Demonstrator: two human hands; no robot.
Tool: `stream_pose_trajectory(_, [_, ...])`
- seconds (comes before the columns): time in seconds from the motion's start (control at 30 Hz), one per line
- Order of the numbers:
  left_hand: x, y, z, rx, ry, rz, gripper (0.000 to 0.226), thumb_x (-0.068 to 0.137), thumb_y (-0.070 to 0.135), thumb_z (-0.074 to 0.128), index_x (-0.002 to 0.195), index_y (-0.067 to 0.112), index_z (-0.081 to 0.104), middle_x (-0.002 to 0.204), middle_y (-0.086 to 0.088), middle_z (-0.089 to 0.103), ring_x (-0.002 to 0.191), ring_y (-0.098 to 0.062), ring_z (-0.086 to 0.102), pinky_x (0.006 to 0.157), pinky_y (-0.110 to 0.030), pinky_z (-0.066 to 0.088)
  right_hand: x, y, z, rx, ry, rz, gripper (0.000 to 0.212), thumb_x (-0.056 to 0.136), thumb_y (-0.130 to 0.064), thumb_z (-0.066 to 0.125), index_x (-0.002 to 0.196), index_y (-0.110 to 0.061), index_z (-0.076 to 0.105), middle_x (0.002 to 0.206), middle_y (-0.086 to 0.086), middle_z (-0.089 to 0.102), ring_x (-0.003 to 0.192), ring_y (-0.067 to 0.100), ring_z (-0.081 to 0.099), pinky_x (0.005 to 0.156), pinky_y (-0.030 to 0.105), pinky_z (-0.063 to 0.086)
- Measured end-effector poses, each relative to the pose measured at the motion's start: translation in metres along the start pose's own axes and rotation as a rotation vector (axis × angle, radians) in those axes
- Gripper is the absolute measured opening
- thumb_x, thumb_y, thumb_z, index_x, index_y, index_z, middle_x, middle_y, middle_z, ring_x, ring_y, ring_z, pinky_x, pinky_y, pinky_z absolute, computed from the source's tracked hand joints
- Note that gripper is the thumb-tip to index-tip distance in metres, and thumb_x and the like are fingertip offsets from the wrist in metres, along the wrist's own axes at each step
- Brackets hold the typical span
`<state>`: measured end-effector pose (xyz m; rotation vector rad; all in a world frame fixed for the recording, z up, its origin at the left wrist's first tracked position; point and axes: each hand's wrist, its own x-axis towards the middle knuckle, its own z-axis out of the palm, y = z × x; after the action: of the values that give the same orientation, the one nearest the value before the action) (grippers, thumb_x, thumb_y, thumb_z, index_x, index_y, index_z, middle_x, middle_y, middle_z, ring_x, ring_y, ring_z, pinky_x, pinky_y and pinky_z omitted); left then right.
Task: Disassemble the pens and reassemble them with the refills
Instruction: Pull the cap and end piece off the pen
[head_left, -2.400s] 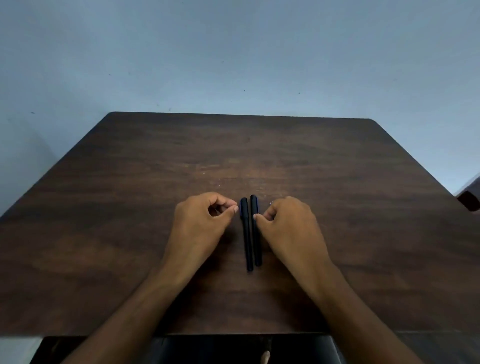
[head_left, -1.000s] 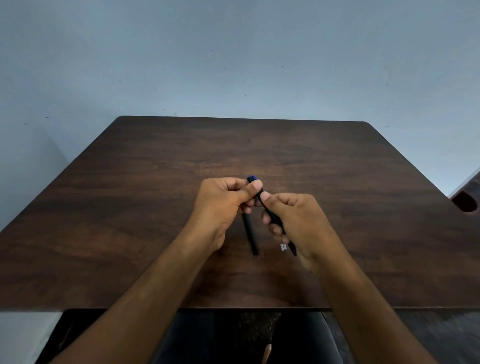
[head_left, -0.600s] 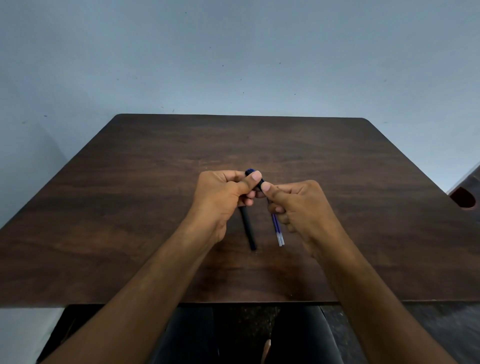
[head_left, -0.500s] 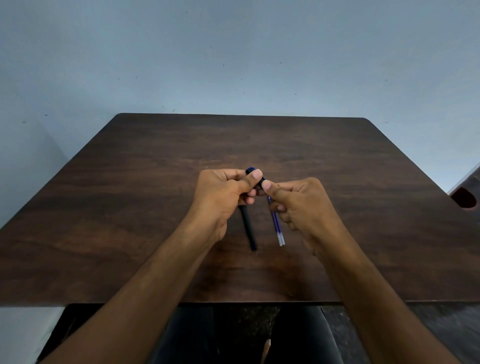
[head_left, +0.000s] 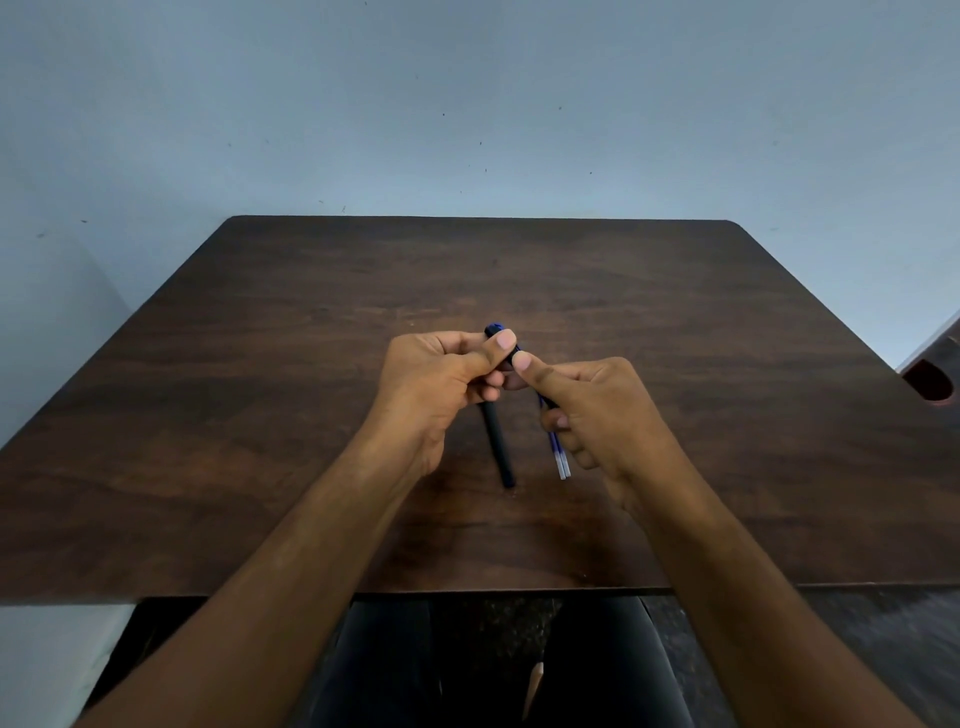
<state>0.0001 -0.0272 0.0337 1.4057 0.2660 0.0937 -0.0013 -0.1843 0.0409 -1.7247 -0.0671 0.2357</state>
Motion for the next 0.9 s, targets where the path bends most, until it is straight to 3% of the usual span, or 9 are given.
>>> stream_pose_trajectory(0.27, [0.005, -0.003, -0.002, 0.018, 0.005, 0.03, 0.028, 0.075, 0.027, 0.084, 0.092, 0.005, 0.079, 0.072, -0.006, 0.074, 0.06, -0.011, 0.062, 0.064, -0.025, 0.055, 0.001, -0.004, -0.003, -0.073, -0.009, 0.084, 0.046, 0.086, -0.053, 0.071, 0.081, -0.008, 0.08, 0.046, -0.004, 0.041, 0.034, 0.003, 0.027, 0.033, 0.013, 0.024])
stream_pose_trajectory(0.47, [0.008, -0.004, -0.002, -0.028, 0.066, 0.051, 0.023, 0.085, 0.021, 0.077, 0.097, 0.001, 0.077, 0.084, -0.016, 0.07, 0.064, -0.013, 0.057, 0.068, -0.029, 0.052, 0.0, 0.001, -0.003, -0.071, -0.042, 0.075, 0.039, 0.084, -0.04, 0.079, 0.082, 0.0, 0.078, 0.048, -0.002, 0.037, 0.035, 0.004, 0.024, 0.034, 0.015, 0.023])
stream_pose_trajectory(0.6, [0.009, -0.003, -0.003, -0.022, 0.08, 0.055, 0.02, 0.086, 0.02, 0.076, 0.098, 0.004, 0.077, 0.088, -0.012, 0.074, 0.069, -0.013, 0.062, 0.071, -0.029, 0.054, -0.001, 0.004, -0.007, -0.112, -0.039, 0.105, 0.033, 0.086, -0.025, 0.079, 0.086, 0.007, 0.072, 0.045, -0.005, 0.043, 0.034, 0.003, 0.031, 0.035, 0.014, 0.029])
stream_pose_trajectory(0.7, [0.01, -0.003, -0.005, 0.005, 0.074, 0.064, 0.018, 0.089, 0.021, 0.072, 0.101, 0.008, 0.078, 0.089, -0.008, 0.075, 0.075, -0.013, 0.064, 0.076, -0.03, 0.059, -0.002, 0.005, -0.012, -0.083, -0.035, 0.108, 0.028, 0.09, -0.015, 0.074, 0.09, 0.013, 0.07, 0.053, 0.003, 0.045, 0.033, 0.001, 0.033, 0.034, 0.012, 0.03])
stream_pose_trajectory(0.9, [0.013, -0.008, -0.007, 0.142, 0.021, 0.056, 0.019, 0.097, 0.016, 0.062, 0.108, 0.017, 0.077, 0.101, -0.002, 0.074, 0.089, -0.013, 0.066, 0.079, -0.029, 0.059, -0.003, 0.005, -0.018, -0.051, -0.016, 0.125, 0.024, 0.093, -0.015, 0.067, 0.097, 0.007, 0.074, 0.057, 0.004, 0.051, 0.041, 0.009, 0.036, 0.036, 0.019, 0.032])
